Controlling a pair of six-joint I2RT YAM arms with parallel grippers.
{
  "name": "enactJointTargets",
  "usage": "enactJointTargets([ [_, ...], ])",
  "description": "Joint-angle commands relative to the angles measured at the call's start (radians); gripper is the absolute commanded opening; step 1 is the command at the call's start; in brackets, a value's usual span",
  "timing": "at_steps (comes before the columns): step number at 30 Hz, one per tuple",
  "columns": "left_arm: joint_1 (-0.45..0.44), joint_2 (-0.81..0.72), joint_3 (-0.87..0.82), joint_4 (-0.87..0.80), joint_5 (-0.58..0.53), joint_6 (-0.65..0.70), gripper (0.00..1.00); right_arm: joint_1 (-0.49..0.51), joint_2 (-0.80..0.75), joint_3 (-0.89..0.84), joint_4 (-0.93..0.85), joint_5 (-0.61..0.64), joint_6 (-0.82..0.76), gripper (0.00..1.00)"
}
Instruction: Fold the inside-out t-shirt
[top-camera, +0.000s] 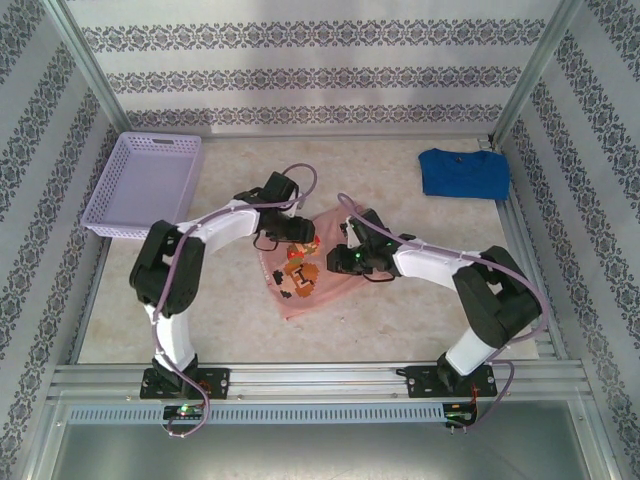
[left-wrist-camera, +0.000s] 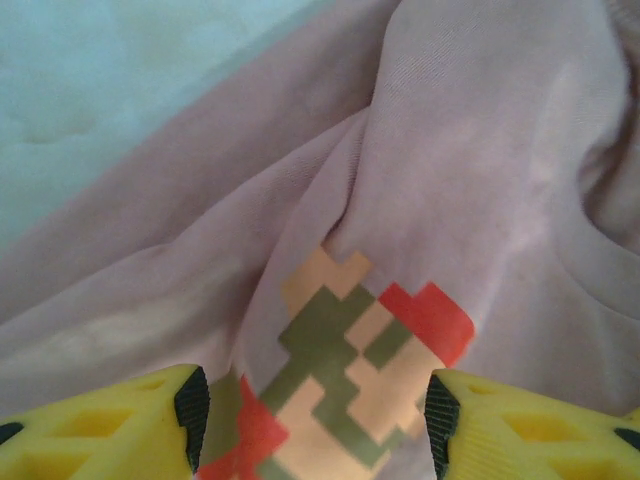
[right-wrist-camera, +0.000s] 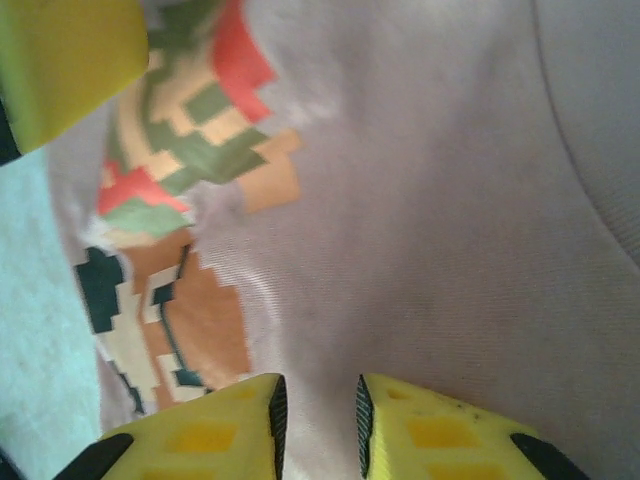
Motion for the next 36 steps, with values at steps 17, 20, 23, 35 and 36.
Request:
enactJointTargets([
  [17,0.118,-0.069,-0.121,0.063,-0.089,-0.05,0.62,-0.091,0.024,0.08,-0.236,0.047,-0.191,0.22],
  [20,0.118,-0.16,-0.165,0.099,-0.03,-0.061,0.63,-0.093,-0.032,0.115,-0.27,0.019,-0.241,0.26],
  [23,0.117,-0.209,-0.183,0.151,0.085,-0.059,0.64,-0.113,-0.092,0.102,-0.276,0.011,-0.23,0.3],
  [35,0.038,0.116,0.093,0.155,0.155,-0.037,0.61,-0.198,-0.012,0.033,-0.139,0.011,-0.091,0.27],
  [36,0.04,0.139,0.113,0.148,0.142,-0.037,0.61,-0.205,0.0,0.031,-0.141,0.015,-0.093,0.27],
])
